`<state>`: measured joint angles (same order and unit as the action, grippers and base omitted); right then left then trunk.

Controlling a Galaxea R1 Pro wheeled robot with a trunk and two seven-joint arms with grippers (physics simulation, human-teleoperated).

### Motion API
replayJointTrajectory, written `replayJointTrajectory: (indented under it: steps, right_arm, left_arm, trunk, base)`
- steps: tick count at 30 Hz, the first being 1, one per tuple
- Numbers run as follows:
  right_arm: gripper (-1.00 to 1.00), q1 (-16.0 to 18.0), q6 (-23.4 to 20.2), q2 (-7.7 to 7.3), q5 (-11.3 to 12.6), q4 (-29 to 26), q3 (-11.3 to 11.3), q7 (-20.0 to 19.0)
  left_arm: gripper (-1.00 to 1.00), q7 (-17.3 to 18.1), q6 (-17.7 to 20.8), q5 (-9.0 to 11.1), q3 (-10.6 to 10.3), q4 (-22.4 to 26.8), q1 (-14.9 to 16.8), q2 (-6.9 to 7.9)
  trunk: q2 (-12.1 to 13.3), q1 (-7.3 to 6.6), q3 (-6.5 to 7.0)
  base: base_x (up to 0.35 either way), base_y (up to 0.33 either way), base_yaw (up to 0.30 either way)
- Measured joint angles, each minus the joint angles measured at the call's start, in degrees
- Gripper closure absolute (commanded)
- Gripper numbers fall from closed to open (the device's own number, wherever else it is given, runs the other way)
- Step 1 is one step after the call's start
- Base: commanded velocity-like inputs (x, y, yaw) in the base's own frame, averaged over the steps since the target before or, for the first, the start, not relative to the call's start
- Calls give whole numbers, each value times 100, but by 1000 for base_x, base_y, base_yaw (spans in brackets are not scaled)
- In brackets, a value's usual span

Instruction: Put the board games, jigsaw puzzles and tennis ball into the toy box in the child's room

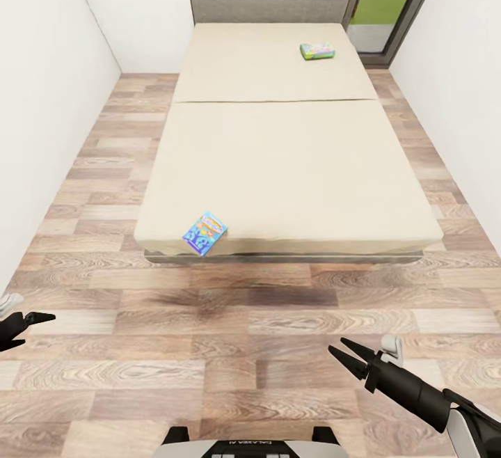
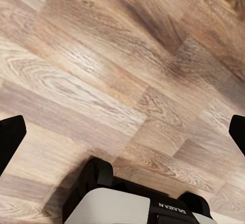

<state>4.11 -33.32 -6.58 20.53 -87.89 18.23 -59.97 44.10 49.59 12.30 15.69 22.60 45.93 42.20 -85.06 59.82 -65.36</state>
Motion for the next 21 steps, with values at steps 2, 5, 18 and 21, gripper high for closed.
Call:
replayJointTrajectory:
  steps: [2, 5, 18, 21]
  right_arm:
    - [-100, 0, 0, 0, -1, 0, 1, 0]
    - [-100, 0, 3, 0, -2, 0, 2, 0]
    - [-100, 0, 9, 0, -8, -9, -110, 0]
    - [-100, 0, 9, 0, -10, -9, -147, 0]
  left_arm:
    - [-100, 0, 0, 0, 3, 0, 0, 0]
    - [-100, 0, 0, 0, 3, 0, 0, 0]
    - [-100, 0, 0, -1, -3, 0, 0, 0]
    - [-100, 0, 0, -1, -3, 0, 0, -2]
  trunk:
    - [-80, 44, -17]
    - [-201, 110, -43]
    - [-722, 395, -153]
    - [-842, 461, -178]
  base:
    - [0, 0, 2]
    - [0, 0, 0]
    - [0, 0, 0]
    - [0, 0, 0]
